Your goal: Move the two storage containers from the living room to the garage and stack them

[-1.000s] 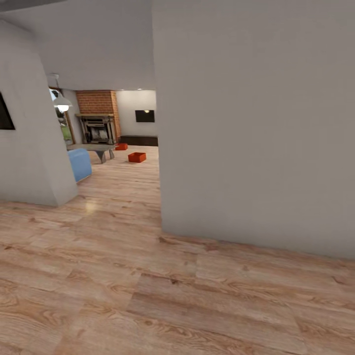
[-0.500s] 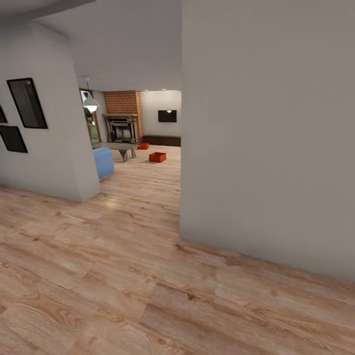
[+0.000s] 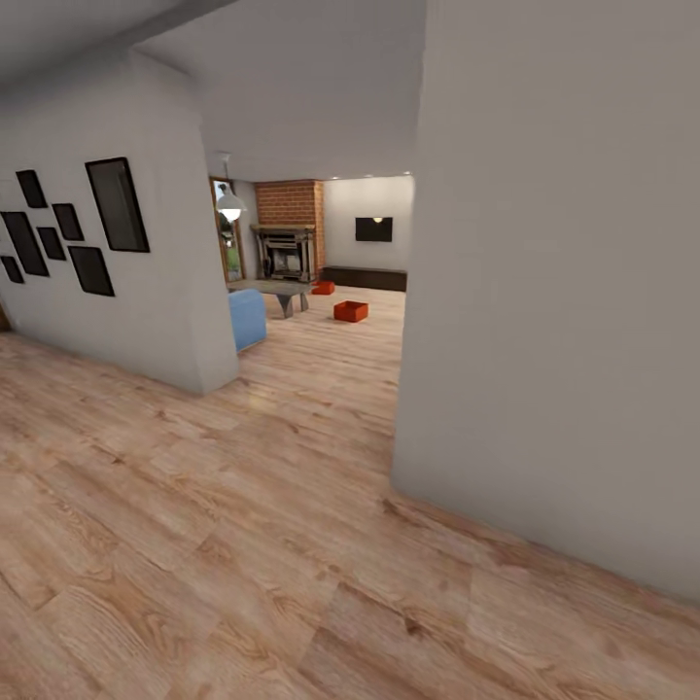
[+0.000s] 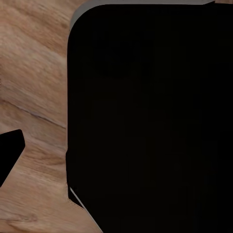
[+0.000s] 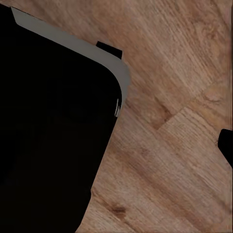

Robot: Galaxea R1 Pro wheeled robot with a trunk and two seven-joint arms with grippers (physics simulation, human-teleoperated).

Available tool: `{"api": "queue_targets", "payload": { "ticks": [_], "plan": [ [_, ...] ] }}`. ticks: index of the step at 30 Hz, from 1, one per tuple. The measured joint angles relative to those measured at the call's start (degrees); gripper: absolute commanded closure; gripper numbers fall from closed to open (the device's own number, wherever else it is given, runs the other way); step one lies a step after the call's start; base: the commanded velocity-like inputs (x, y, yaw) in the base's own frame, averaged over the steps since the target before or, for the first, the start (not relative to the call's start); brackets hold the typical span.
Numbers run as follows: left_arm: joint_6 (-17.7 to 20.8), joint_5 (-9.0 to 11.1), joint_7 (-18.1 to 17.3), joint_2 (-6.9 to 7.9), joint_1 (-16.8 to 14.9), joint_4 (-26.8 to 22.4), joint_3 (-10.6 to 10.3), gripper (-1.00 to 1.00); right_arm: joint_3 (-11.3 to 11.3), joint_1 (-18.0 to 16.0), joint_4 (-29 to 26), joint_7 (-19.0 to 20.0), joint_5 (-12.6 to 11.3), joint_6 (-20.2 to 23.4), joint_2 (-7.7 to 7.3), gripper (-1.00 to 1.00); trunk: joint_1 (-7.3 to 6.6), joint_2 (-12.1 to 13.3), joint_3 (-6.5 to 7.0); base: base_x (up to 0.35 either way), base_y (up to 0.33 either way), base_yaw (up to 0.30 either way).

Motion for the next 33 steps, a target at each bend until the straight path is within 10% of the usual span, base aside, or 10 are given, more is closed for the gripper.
{"api": "queue_targets", "payload": {
  "ticks": [16, 33],
  "plan": [
    [0.00, -0.01, 0.00, 0.01, 0.00, 0.00, 0.02, -1.00, 0.00, 0.01, 0.00, -0.07, 0.00, 0.00, 0.00, -1.00, 0.00, 0.00, 0.00, 0.322, 0.000, 0.259],
    [0.00, -0.01, 0.00, 0.02, 0.00, 0.00, 0.01, -1.00, 0.00, 0.00, 0.00, -0.07, -0.01, -0.01, -0.09, -1.00, 0.00, 0.00, 0.00, 0.322, 0.000, 0.017]
  ]
}}
